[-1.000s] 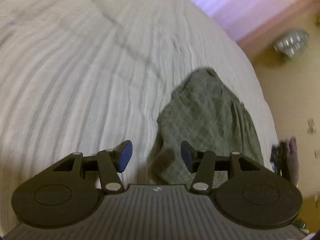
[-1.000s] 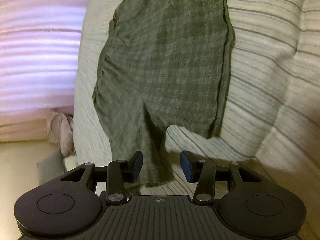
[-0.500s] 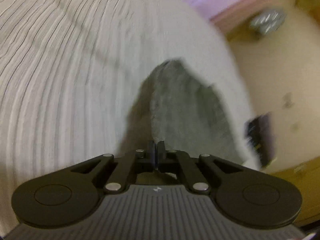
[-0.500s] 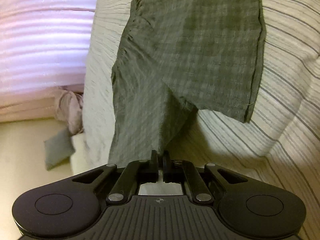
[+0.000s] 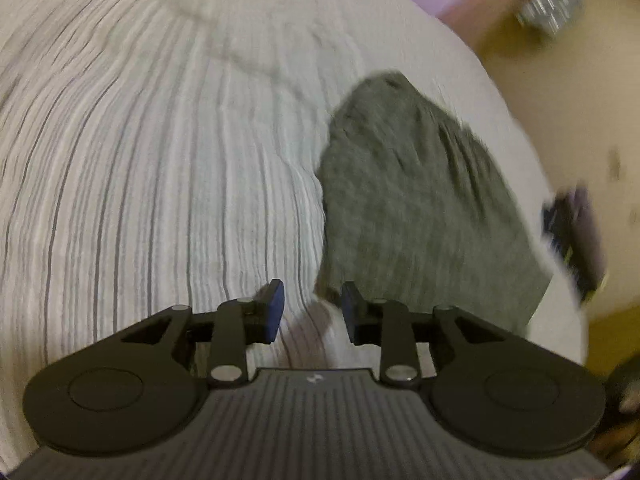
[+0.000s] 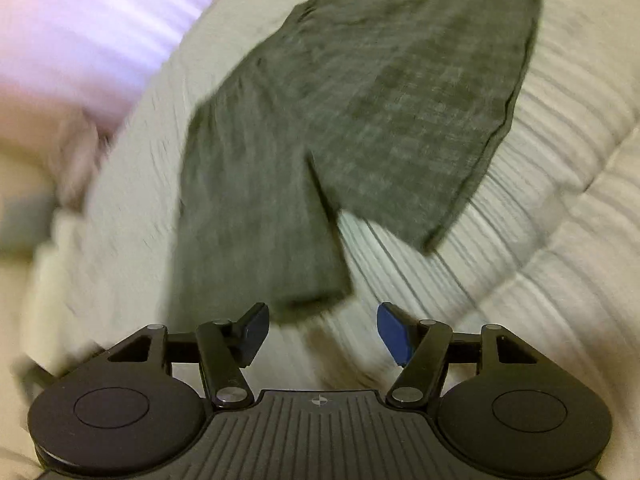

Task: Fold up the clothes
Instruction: 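Grasp the shorts hem with both grippers and lift the shorts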

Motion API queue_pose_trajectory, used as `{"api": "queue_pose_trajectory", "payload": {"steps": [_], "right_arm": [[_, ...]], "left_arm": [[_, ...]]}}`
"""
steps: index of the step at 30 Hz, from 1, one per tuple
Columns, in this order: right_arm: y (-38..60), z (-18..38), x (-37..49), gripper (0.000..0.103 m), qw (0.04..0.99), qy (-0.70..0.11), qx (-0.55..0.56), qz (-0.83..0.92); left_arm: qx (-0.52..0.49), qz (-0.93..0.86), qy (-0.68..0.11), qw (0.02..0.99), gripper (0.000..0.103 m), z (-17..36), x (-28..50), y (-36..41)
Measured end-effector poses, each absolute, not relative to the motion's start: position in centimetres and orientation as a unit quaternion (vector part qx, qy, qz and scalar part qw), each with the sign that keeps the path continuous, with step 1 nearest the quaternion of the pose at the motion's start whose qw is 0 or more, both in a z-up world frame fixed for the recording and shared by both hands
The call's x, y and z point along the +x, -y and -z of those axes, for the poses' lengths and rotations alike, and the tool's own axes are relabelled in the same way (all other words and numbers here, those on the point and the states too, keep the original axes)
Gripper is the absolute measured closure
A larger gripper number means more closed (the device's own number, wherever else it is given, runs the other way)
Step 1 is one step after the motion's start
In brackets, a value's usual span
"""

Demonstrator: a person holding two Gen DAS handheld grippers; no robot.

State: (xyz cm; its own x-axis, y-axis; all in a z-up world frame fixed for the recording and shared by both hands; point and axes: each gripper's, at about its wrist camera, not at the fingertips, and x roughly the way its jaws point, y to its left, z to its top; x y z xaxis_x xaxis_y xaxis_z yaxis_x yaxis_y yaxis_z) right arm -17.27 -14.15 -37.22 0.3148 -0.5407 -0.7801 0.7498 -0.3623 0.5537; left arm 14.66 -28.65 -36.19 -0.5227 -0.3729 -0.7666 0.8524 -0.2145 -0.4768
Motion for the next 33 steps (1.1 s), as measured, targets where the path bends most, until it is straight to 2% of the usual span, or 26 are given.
{"api": "queue_pose_trajectory", "payload": {"steps": [2, 15, 17, 19, 25, 29, 33], "right_arm": [[14.1, 37.7, -16.5, 0.061, 0.565, -0.102, 0.577, 0.581], [13.8, 38.4, -16.2, 0.061, 0.551, -0.073, 0.574, 0.602], [13.9, 38.6, -16.2, 0.061, 0.551, -0.074, 0.572, 0.603], [14.1, 38.8, -15.9, 0.061, 0.553, -0.077, 0.568, 0.605], [13.9, 38.5, -16.3, 0.061, 0.545, -0.045, 0.574, 0.610], [14.5, 38.5, -16.7, 0.061, 0.536, -0.024, 0.583, 0.610], [15.5, 38.7, -16.8, 0.062, 0.530, -0.019, 0.591, 0.608]], "left_arm": [[0.293, 0.755, -0.416, 0.414, 0.077, 35.9, 13.5, 28.5], [0.443, 0.820, -0.114, 0.343, 0.079, 37.3, 8.4, 25.6], [0.439, 0.823, -0.098, 0.348, 0.083, 37.4, 7.9, 25.5], [0.409, 0.830, -0.139, 0.354, 0.086, 36.9, 8.4, 26.1], [0.276, 0.818, -0.331, 0.381, 0.087, 35.5, 11.8, 29.1], [0.259, 0.800, -0.382, 0.384, 0.088, 35.7, 11.8, 30.8], [0.249, 0.794, -0.420, 0.363, 0.103, 35.7, 10.9, 32.1]]}}
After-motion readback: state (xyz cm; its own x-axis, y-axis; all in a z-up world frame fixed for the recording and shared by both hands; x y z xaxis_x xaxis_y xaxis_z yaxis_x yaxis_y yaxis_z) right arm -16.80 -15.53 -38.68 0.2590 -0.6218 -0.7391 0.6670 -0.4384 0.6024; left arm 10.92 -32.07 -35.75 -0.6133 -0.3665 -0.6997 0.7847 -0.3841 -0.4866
